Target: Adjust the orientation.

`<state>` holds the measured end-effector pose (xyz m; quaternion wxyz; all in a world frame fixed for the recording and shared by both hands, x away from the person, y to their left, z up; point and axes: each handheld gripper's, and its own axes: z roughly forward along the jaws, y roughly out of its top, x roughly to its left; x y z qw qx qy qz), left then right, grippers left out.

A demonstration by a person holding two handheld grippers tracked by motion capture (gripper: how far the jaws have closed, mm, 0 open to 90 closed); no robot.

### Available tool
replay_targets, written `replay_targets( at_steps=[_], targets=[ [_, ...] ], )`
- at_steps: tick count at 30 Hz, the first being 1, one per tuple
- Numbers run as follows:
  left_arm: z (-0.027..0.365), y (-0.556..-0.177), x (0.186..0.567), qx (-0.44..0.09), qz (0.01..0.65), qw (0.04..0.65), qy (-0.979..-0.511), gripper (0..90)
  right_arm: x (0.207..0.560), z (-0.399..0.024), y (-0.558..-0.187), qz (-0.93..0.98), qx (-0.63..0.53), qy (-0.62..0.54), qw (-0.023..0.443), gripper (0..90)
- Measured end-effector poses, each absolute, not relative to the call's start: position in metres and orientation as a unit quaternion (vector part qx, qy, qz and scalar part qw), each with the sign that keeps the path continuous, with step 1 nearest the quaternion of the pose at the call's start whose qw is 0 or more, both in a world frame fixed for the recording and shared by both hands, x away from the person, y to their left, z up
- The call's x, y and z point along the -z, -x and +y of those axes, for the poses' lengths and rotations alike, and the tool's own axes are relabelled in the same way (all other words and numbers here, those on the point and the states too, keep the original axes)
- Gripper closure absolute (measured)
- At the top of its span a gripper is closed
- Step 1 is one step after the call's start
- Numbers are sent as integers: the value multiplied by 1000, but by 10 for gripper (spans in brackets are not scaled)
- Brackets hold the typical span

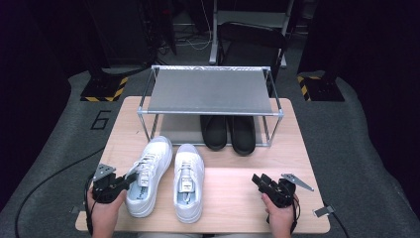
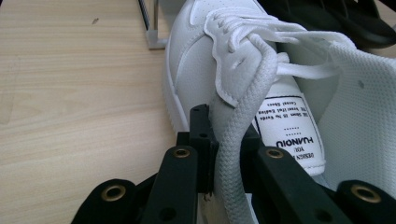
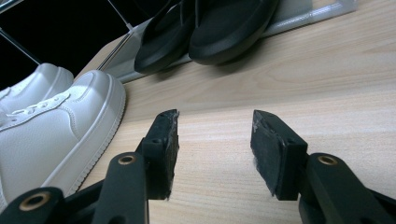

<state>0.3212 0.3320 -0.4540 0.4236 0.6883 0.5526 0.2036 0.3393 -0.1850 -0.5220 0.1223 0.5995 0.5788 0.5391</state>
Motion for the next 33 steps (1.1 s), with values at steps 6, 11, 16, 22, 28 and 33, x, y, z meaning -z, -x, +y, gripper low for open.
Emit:
replay_targets(
  at_steps=[6, 11, 16, 22, 28, 33],
  targets=[
    [332, -319, 441, -212, 550, 426, -686, 823, 522, -185, -339, 579, -539, -600, 122, 508],
    [332, -319, 434, -216, 549, 427, -685, 823, 522, -186, -339, 579, -538, -600, 125, 507],
    [333, -318, 424, -220, 548, 429, -684, 823, 521, -186, -339, 578, -539, -601, 122, 506],
    [336, -317, 416, -221, 548, 432, -681, 824, 521, -186, -339, 577, -540, -600, 121, 506],
    [338, -315, 408, -223, 547, 435, -679, 824, 522, -186, -339, 577, -540, -601, 120, 505],
    [339, -314, 401, -227, 547, 437, -677, 823, 522, -186, -339, 577, -540, -601, 120, 505]
  ],
)
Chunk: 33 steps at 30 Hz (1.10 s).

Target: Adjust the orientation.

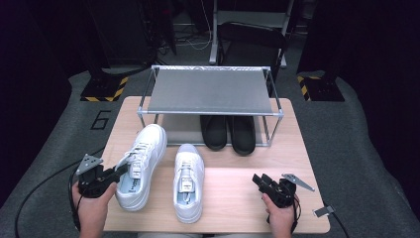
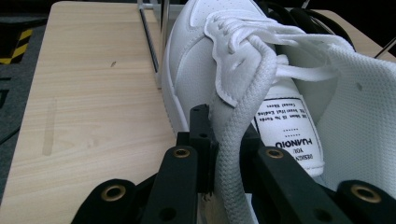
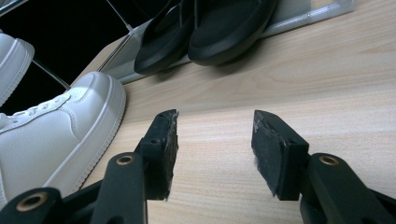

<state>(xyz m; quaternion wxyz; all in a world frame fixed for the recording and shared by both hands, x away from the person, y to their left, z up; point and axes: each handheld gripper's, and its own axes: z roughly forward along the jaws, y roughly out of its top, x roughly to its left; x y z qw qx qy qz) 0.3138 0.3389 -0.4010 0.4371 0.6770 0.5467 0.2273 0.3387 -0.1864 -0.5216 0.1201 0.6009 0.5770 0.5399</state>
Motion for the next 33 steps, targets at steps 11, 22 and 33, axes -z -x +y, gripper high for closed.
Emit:
replay_targets(
  at_steps=[11, 22, 33],
  targets=[
    [343, -311, 383, -224, 543, 444, -677, 822, 521, -187, -338, 574, -541, -603, 119, 505],
    [350, -306, 361, -238, 534, 446, -677, 823, 521, -187, -339, 576, -541, -601, 122, 504],
    [351, -310, 338, -243, 524, 452, -679, 822, 521, -187, -338, 575, -541, -601, 122, 502]
  ],
)
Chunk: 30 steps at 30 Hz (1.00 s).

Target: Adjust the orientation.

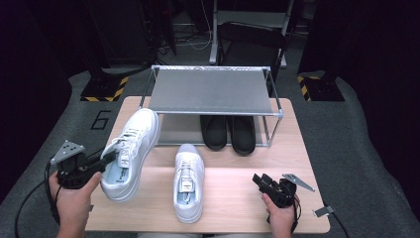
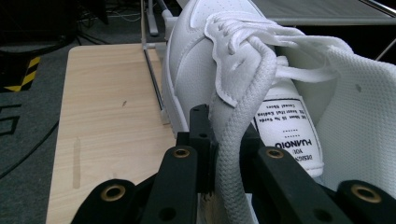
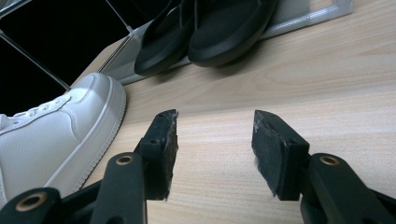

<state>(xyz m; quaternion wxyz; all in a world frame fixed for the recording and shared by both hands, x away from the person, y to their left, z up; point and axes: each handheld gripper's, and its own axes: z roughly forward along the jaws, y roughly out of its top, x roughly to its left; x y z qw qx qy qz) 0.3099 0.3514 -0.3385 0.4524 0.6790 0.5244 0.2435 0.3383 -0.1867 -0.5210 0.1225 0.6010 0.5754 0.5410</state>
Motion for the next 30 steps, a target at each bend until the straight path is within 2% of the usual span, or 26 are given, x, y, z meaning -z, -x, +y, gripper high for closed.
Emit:
replay_targets(
  at_steps=[13, 30],
  targets=[
    [348, -320, 325, -243, 515, 456, -684, 823, 521, -187, -338, 574, -542, -602, 120, 501],
    [336, -379, 304, -245, 525, 461, -672, 823, 523, -188, -339, 573, -539, -606, 117, 501]
  ],
)
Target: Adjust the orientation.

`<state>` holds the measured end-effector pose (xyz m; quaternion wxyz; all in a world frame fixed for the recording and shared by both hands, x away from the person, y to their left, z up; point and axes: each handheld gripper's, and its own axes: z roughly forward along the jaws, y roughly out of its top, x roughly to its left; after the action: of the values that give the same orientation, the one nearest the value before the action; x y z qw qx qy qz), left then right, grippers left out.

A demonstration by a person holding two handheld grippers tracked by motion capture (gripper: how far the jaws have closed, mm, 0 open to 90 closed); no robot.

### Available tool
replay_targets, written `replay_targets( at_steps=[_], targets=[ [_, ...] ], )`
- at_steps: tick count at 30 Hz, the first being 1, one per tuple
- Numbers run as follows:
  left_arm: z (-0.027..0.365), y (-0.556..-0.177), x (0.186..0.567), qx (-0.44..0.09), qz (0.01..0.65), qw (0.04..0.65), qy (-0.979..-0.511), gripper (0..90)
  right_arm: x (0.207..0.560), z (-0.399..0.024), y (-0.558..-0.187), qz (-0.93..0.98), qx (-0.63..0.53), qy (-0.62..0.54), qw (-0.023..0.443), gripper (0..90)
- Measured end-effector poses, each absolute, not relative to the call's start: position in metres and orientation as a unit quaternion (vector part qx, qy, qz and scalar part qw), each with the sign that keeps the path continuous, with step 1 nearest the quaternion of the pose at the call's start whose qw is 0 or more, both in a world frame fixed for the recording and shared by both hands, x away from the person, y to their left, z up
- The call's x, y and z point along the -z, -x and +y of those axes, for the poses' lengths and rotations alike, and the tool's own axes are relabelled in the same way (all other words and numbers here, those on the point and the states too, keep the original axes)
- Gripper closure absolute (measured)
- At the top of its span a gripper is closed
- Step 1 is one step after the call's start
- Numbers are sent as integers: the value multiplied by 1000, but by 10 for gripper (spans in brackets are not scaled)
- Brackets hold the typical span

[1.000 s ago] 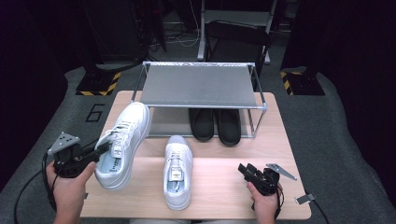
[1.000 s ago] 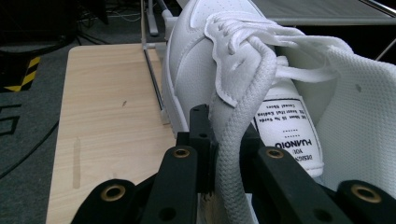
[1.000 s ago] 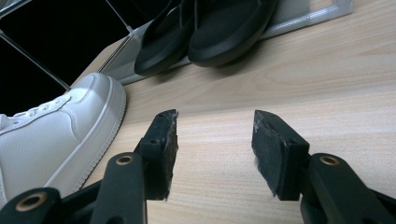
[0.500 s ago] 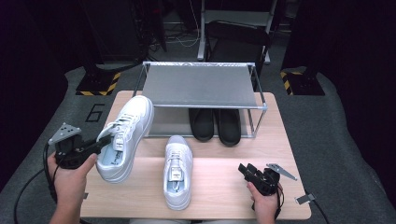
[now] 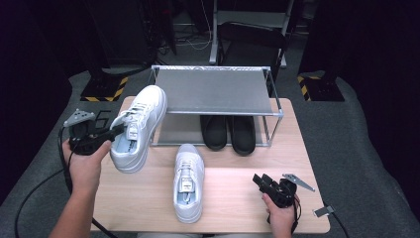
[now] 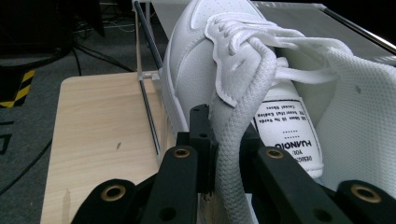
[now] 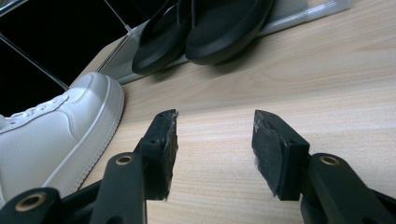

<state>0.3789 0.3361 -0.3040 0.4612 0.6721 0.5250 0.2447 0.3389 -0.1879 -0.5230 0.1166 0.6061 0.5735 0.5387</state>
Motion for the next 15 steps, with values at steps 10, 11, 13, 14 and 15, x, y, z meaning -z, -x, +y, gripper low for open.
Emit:
replay_targets(
  at_steps=[10, 11, 13, 14, 15],
  targets=[
    [330, -418, 303, -240, 540, 459, -663, 823, 523, -189, -339, 572, -541, -606, 115, 501],
    [330, -418, 303, -240, 540, 459, -663, 823, 523, -189, -339, 572, -541, -606, 115, 501],
    [328, -423, 302, -239, 543, 459, -661, 823, 523, -189, -339, 572, -540, -607, 114, 501],
    [327, -428, 301, -241, 544, 458, -661, 823, 523, -189, -339, 573, -539, -606, 116, 501],
    [327, -428, 301, -241, 544, 458, -661, 823, 523, -189, -339, 573, -539, -606, 116, 501]
  ],
)
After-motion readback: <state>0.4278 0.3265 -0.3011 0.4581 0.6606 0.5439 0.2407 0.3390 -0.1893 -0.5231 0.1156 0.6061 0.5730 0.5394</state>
